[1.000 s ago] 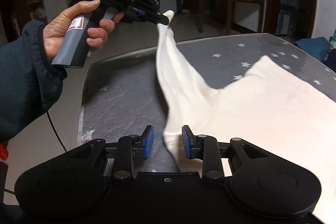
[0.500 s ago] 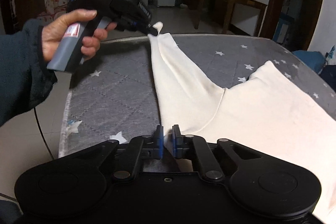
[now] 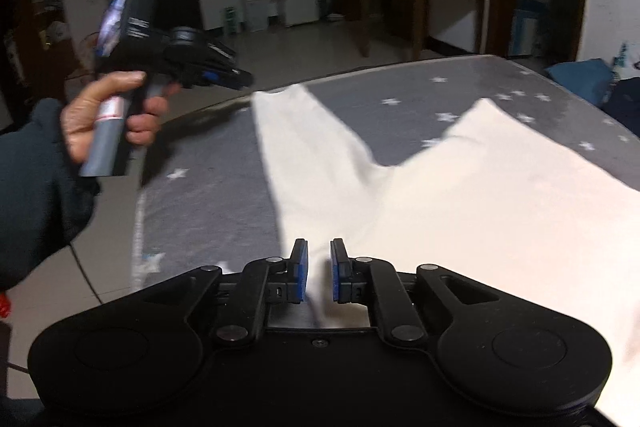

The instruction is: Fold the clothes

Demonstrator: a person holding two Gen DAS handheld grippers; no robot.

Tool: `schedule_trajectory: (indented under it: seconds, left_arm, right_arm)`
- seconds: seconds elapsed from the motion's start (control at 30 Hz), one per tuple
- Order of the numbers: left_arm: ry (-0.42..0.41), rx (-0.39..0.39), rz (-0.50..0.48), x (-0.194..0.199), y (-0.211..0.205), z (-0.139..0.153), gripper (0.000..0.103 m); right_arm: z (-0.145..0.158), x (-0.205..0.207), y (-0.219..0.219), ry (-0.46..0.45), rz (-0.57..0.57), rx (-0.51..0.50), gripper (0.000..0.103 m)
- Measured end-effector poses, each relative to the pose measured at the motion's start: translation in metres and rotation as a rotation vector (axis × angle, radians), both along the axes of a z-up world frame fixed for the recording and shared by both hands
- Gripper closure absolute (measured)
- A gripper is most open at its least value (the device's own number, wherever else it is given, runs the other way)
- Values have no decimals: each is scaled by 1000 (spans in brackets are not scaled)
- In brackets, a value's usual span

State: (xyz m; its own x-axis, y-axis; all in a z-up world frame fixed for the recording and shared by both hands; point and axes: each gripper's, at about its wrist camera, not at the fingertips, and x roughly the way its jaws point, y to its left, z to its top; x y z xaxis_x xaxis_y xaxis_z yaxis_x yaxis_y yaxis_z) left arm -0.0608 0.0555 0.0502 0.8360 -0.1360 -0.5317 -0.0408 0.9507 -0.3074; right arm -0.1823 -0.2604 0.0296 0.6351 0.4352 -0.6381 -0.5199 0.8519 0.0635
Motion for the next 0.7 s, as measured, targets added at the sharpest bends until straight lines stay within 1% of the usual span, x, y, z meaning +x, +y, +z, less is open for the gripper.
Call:
schedule_trajectory:
  seconds: [0.1,0.13,0.2,0.23,0.27,0.3,0.33,0.43,0.53,0.6,0.7]
  left_arm:
    - [-22,-6,-124,-6,-36,8,90]
    - [-20,-10,-156,-7,-46,8,87]
    - [-13,-18,-216,-9,-65,8,87]
    - [-5,-24,-260,-10,-80,7,87]
    - [-1,-26,-279,-12,-86,5,87]
    - [4,-24,-324,-14,-103,3,87]
    - [8,-15,-350,-15,-115,1,87]
    - [21,20,-401,-16,-144,-8,87]
    - [52,62,-431,-11,-166,-21,87]
    - [74,83,-433,-7,-176,-27,87]
    - [103,106,-428,1,-180,-35,87]
  right_arm:
    - [1,2,-11,-7,-46,-3,91]
    - [2,3,-16,-13,-68,-2,91]
    - [2,5,-22,-18,-102,-10,91]
    - [2,7,-27,-18,-129,-16,91]
    - [1,8,-33,-18,-156,-22,91]
    - [1,9,-36,-17,-168,-21,91]
    - [0,9,-39,-16,-179,-20,91]
    - [-1,11,-57,-23,-249,-29,89]
    - [-5,12,-71,-9,-300,-31,88]
    - [-7,12,-79,-2,-327,-35,88]
    - [-16,13,-94,45,-373,-27,88]
